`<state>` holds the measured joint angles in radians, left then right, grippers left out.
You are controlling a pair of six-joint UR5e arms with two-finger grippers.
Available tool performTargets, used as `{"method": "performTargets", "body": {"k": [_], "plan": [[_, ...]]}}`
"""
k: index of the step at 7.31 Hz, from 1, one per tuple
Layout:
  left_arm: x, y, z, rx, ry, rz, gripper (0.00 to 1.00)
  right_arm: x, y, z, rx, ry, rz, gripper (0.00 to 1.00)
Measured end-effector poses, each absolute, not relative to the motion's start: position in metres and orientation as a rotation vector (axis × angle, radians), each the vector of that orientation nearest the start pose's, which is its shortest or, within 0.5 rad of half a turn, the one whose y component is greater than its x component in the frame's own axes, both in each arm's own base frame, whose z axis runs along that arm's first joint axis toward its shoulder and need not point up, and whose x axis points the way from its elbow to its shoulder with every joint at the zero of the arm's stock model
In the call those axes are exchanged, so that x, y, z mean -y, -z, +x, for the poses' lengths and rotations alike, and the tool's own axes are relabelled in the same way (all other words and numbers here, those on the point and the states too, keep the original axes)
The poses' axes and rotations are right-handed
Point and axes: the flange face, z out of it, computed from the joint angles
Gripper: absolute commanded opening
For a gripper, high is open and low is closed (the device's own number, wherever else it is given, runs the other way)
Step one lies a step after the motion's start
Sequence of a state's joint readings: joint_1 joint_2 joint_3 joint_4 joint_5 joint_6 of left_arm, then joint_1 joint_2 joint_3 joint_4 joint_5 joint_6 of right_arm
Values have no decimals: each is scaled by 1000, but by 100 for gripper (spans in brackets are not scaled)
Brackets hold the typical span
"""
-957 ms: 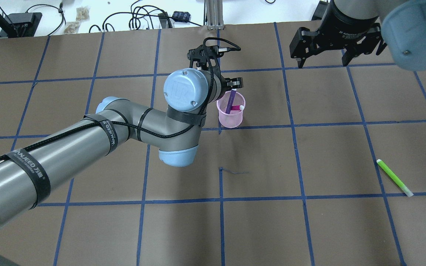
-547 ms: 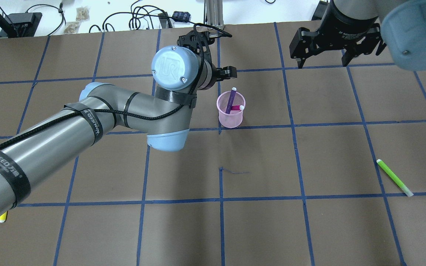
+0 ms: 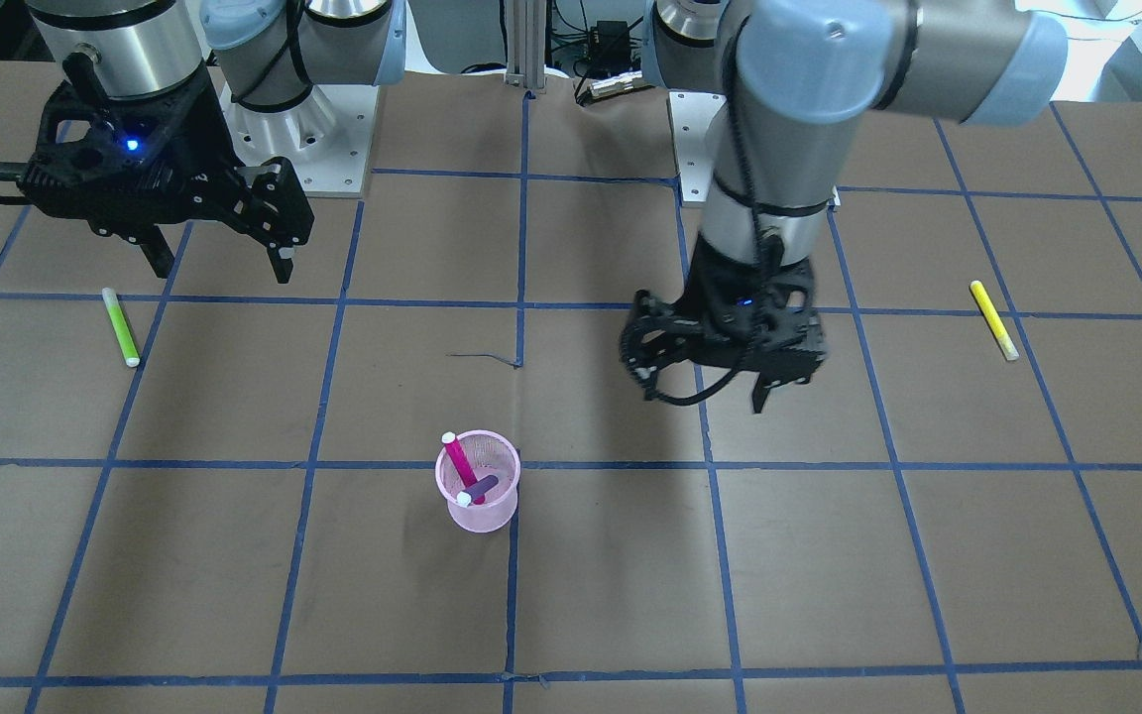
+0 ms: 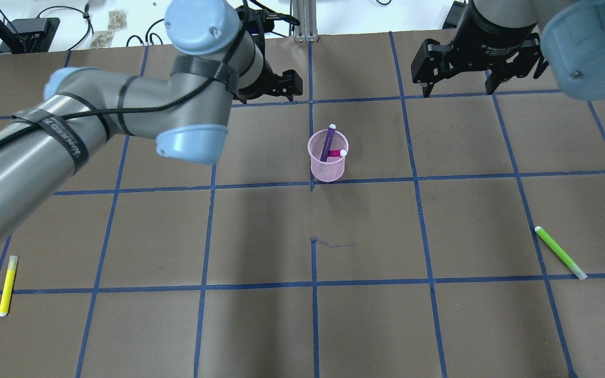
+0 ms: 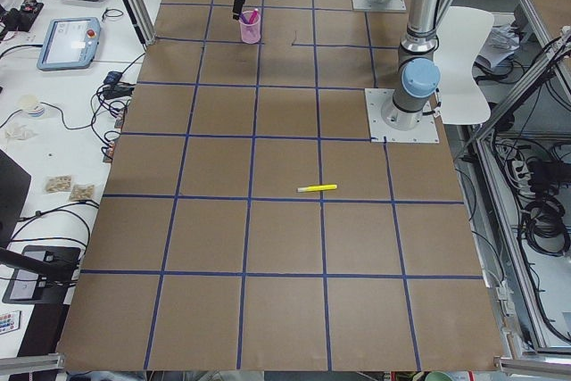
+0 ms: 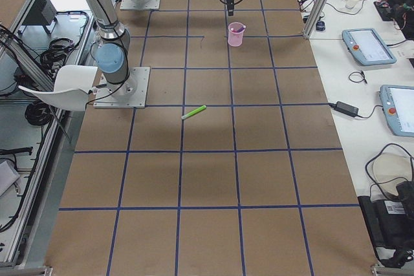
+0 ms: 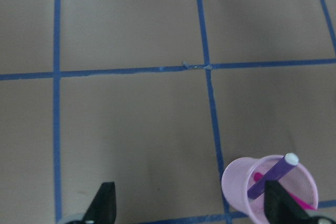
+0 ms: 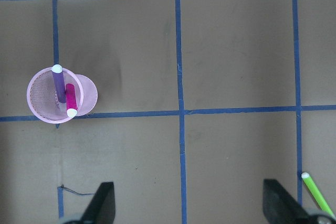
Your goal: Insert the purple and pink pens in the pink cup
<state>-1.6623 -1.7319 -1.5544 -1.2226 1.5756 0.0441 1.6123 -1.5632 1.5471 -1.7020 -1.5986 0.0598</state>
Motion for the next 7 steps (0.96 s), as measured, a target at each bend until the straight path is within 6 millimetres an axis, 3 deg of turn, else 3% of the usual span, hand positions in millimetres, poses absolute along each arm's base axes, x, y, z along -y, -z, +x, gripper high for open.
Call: {"method": "performTargets", "body": {"k": [1,2,3,4,7], "plan": [[547,-480,-136,-3104,225,226,100,503,-510,152,-3152,234,32,100],[528,-507,-107,-3099,173,219,100,503,-510,152,-3151,233,32,100],[510,-526,-97,-3101,158,196,100,503,-510,152,-3151,234,32,100],[504,-531,-94,-3111,161,150,100,503,-511,152,-3151,237,32,100],[510,-525,-99,-3141,174,37,100,504,-515,151,-3146,248,38,100]]}}
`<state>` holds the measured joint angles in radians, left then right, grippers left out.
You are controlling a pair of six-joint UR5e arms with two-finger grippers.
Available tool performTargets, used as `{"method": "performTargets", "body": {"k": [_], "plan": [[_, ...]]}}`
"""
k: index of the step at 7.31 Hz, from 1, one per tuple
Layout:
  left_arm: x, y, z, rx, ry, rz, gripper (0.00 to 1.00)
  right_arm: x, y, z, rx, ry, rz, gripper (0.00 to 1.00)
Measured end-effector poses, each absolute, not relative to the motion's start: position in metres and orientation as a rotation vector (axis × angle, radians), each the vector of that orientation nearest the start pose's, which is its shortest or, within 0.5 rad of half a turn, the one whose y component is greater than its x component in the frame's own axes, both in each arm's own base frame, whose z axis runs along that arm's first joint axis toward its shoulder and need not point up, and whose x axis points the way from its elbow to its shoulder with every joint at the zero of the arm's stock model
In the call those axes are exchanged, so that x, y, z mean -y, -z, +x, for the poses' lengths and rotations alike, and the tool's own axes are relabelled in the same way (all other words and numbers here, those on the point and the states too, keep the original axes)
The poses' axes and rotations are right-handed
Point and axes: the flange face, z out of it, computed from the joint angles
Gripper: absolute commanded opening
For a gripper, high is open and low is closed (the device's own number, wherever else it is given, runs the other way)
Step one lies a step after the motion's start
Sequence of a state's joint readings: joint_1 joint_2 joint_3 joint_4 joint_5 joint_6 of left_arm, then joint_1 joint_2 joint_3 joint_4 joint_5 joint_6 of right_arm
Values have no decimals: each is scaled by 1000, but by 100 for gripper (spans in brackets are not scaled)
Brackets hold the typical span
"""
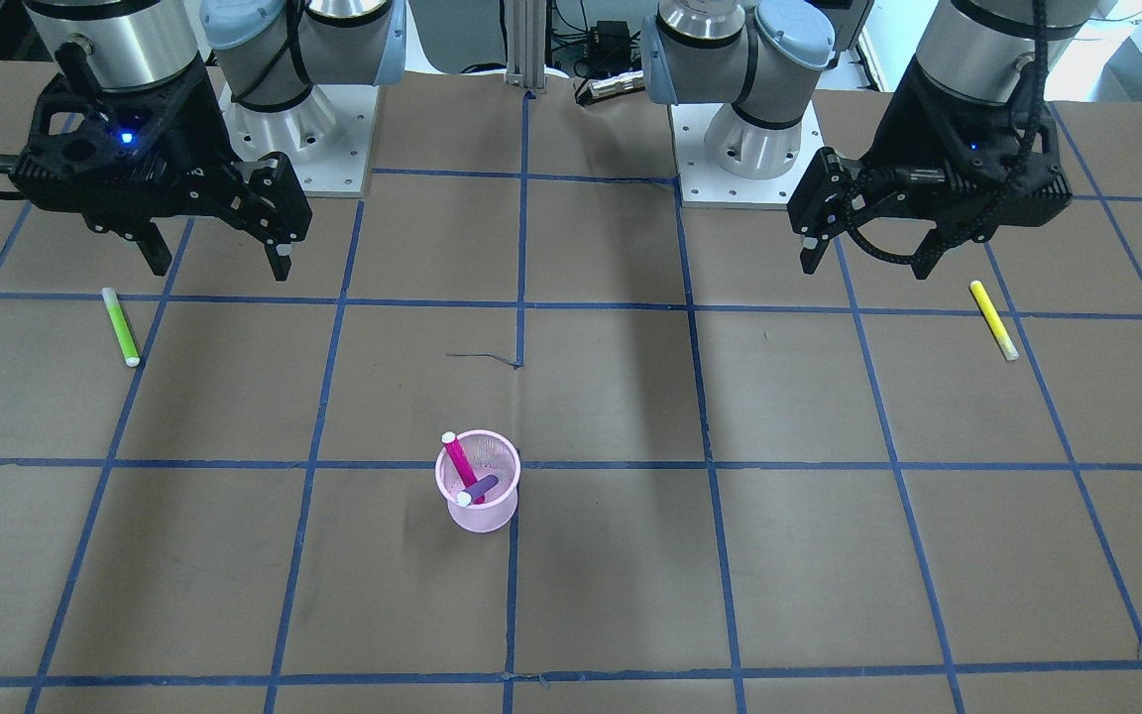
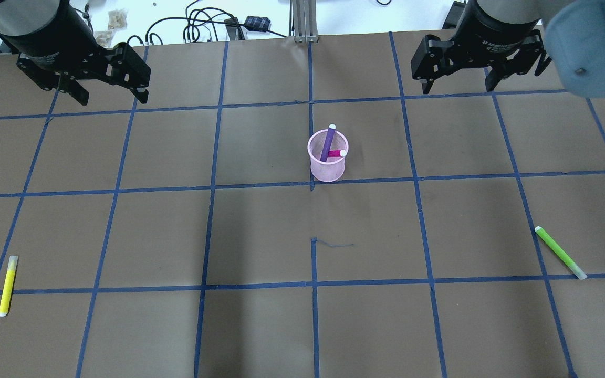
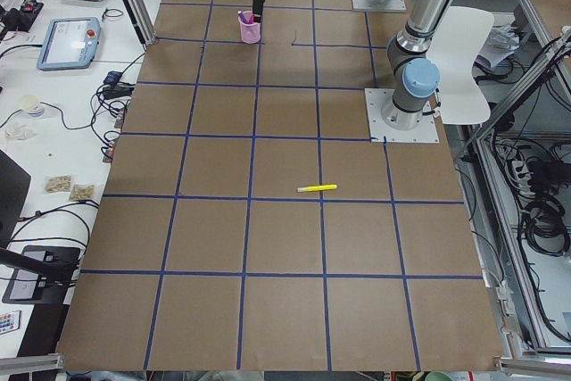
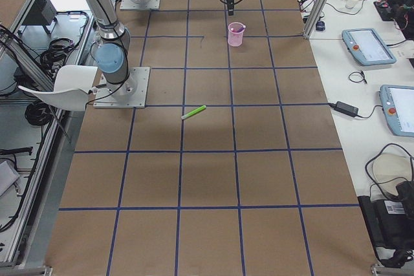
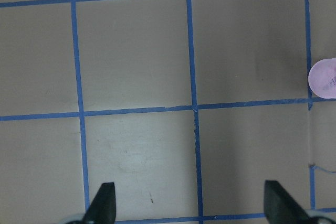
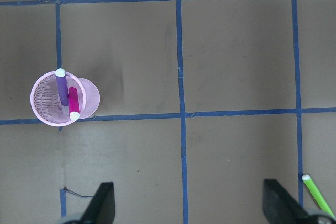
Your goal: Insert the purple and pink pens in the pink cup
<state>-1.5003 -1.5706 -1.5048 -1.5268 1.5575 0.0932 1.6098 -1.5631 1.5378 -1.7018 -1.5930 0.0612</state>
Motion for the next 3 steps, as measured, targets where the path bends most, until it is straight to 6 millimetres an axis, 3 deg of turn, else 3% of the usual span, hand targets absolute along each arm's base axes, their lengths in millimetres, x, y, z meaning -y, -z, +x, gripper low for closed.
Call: {"method": "performTargets", "body": {"k": [3], "plan": [[504,-528,-113,-3142,178,26,100,504,-515,151,-3145,249,40,100]]}}
